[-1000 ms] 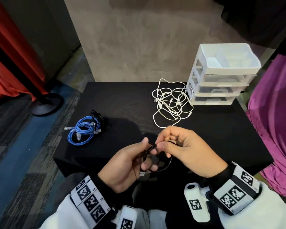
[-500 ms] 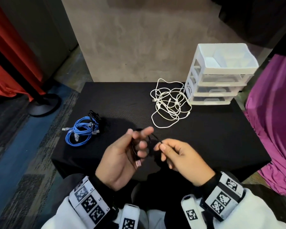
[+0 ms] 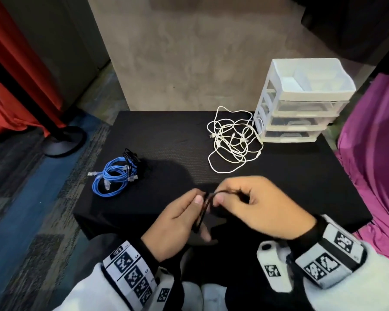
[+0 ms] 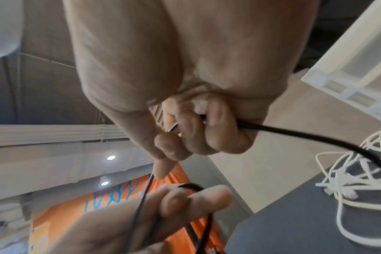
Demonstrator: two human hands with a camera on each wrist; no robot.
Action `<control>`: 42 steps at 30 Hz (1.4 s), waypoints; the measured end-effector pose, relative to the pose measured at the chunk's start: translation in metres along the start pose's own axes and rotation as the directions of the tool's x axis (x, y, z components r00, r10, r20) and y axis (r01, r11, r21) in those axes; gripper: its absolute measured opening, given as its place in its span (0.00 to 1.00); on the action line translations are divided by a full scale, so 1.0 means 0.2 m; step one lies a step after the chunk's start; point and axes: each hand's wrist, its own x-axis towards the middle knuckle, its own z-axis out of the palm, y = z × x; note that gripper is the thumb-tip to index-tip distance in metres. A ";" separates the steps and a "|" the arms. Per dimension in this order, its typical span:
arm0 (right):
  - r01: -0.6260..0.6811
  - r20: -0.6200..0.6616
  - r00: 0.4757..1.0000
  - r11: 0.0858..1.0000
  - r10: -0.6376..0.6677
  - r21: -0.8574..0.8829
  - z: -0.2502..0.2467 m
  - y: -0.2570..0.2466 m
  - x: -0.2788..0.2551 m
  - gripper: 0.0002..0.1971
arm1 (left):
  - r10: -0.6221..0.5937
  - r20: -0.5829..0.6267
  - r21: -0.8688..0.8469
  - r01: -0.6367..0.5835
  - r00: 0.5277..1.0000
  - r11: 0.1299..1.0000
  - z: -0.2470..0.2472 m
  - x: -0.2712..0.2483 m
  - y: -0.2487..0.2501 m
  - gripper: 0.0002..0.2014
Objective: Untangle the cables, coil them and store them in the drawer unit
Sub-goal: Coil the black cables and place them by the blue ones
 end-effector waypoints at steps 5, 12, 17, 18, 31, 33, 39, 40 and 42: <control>-0.017 -0.171 0.985 0.996 0.032 0.090 -0.05 0.17 0.09 0.08 | 0.032 0.073 -0.194 -0.017 0.997 0.981 0.04 -0.02 0.07 0.17; -0.180 -0.083 0.979 0.982 0.184 0.054 0.21 0.36 0.02 0.13 | -0.017 -0.240 -0.483 -0.105 0.971 0.869 -0.04 0.05 0.16 0.14; -0.119 0.134 0.982 0.989 0.130 -0.092 0.36 0.19 -0.12 0.15 | 0.106 -0.347 -0.090 -0.145 0.932 0.985 -0.08 0.10 0.06 0.13; -0.087 0.134 0.986 0.991 0.100 -0.100 0.35 0.14 -0.12 0.15 | 0.151 -0.310 0.070 -0.136 0.939 0.988 -0.08 0.10 0.03 0.13; 0.092 -0.115 0.987 0.982 -0.112 -0.164 0.02 0.09 0.00 0.07 | -0.048 0.182 0.084 0.033 0.982 0.996 0.00 0.03 0.02 0.22; 0.121 -0.186 0.969 0.968 -0.163 -0.221 0.04 0.12 0.00 0.04 | -0.070 0.214 -0.038 0.080 0.974 0.996 0.01 0.01 0.02 0.20; 0.075 -0.376 0.918 0.985 -0.128 -0.154 0.17 0.16 -0.01 0.07 | -0.125 0.105 -0.270 0.149 0.987 0.951 0.05 0.02 0.02 0.16; 0.069 -0.371 0.924 0.995 -0.092 -0.075 0.19 0.15 -0.02 0.09 | -0.121 0.083 -0.291 0.140 0.989 0.946 0.05 0.02 0.02 0.16; 0.037 -0.328 0.945 0.995 -0.005 0.091 0.19 0.13 -0.04 0.10 | -0.117 0.064 -0.335 0.132 0.991 0.933 0.05 0.02 0.03 0.15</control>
